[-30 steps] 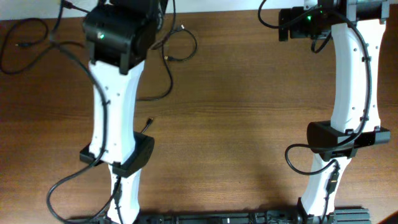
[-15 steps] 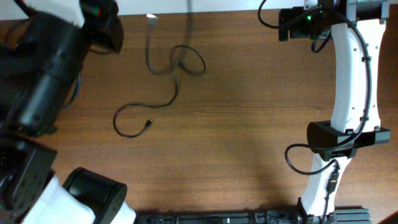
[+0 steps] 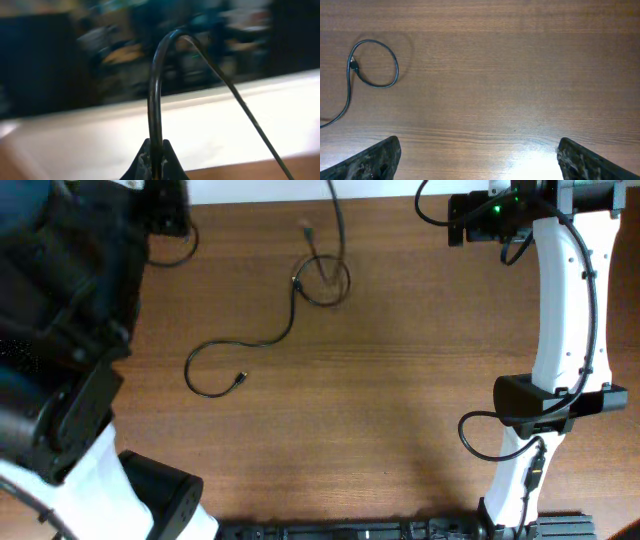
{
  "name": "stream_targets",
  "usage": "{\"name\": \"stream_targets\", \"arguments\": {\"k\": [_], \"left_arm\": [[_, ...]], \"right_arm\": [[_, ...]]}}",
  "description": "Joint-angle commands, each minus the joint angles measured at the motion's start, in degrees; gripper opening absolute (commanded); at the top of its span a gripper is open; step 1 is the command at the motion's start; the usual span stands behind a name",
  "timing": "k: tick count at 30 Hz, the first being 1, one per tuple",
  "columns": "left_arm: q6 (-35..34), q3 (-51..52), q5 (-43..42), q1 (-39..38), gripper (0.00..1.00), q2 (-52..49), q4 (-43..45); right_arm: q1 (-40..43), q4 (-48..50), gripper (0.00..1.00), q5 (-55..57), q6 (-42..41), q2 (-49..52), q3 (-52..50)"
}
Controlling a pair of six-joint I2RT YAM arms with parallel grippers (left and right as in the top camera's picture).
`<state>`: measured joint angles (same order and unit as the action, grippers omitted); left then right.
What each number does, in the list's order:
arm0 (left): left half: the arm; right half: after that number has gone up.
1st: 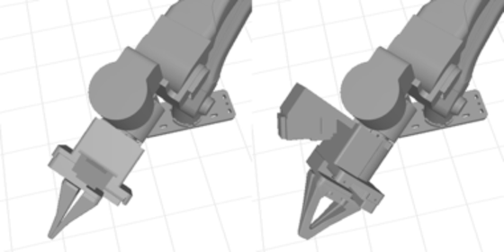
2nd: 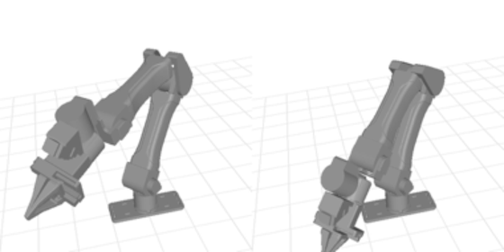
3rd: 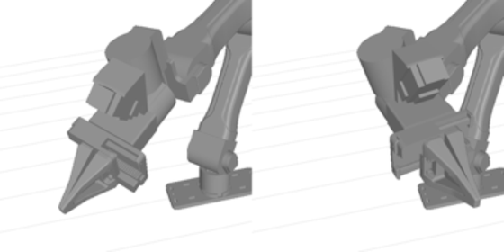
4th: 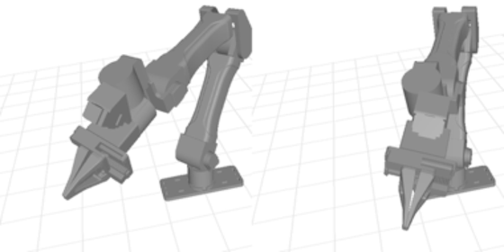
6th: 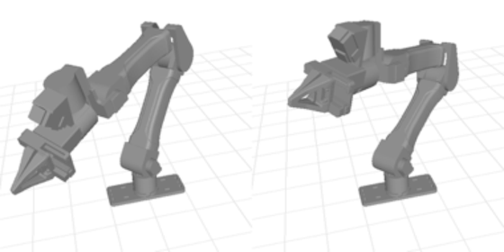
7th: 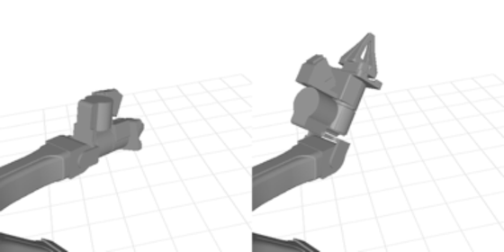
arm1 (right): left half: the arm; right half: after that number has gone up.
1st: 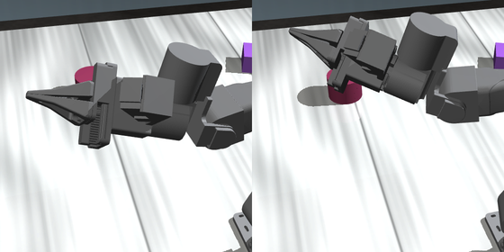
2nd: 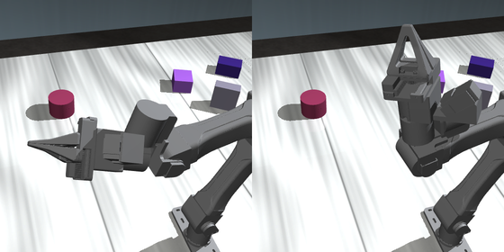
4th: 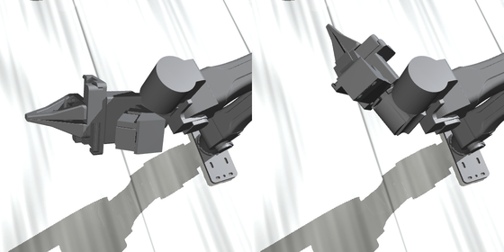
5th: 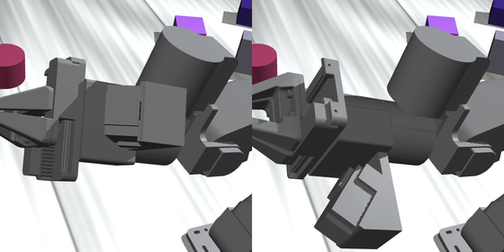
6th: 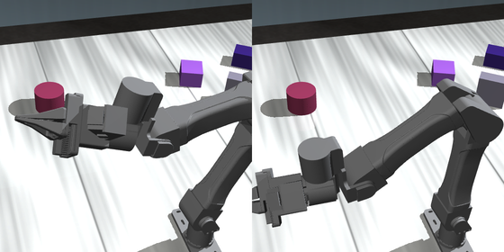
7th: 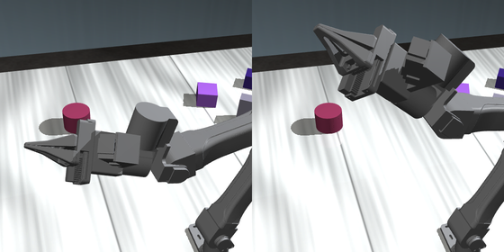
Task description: Untangle cables
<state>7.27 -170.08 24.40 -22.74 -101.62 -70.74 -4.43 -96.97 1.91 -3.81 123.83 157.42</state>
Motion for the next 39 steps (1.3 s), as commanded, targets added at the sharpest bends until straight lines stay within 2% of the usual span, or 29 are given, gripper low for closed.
{"name": "stream_targets", "arguments": {"k": [1, 6, 11, 13, 16, 21, 26, 31, 34, 36, 39], "left_arm": [[-8.2, 3.6, 21.9, 5.4, 0.00, 0.0, 0.3], [-18.4, 11.5, 20.8, 17.0, 0.00, 0.0, -2.6], [-22.6, 20.9, 8.2, 30.1, 0.00, 0.0, -2.6], [-28.7, 26.4, 7.9, 36.0, 0.00, 0.0, -2.6], [-33.0, 33.2, 6.5, 41.7, 0.00, 0.0, -2.0], [-33.3, 46.3, -7.1, 48.0, 0.00, 0.0, 7.0], [-33.4, 52.5, -17.4, 50.8, 0.00, -0.2, 13.0], [-33.4, 53.2, -24.2, 56.8, 0.00, -3.6, 14.3], [-33.4, 53.3, -33.9, 61.2, 0.00, -6.9, 15.1], [-33.4, 53.3, -43.7, 65.0, 0.00, -10.4, 16.1], [-33.6, 53.3, -50.0, 67.6, 0.00, -14.0, 16.0]], "right_arm": [[0.0, -0.3, 0.98, -0.1, 0.4, 0.3, 0.0], [0.0, -0.3, 0.97, -0.1, 0.4, 0.3, 0.0], [0.0, -0.3, 0.97, -0.1, 0.4, 0.3, 0.0], [0.0, -0.3, 0.97, -0.1, 0.4, 0.3, 0.0], [0.0, -0.3, 0.97, -0.1, 0.4, 0.3, 0.0], [0.0, -0.3, 0.98, -0.1, 0.4, 0.3, 0.0], [0.0, -0.3, 0.98, -0.1, 0.4, 0.3, 0.0], [0.0, -0.3, 0.97, -0.1, 0.4, 0.3, 0.0], [0.0, -0.3, 0.97, -0.1, 0.4, 0.3, 0.0], [0.0, -0.3, 0.98, -0.1, 0.4, 0.3, 0.0], [0.0, -0.3, 0.97, -0.1, 0.4, 0.3, 0.0]]}}
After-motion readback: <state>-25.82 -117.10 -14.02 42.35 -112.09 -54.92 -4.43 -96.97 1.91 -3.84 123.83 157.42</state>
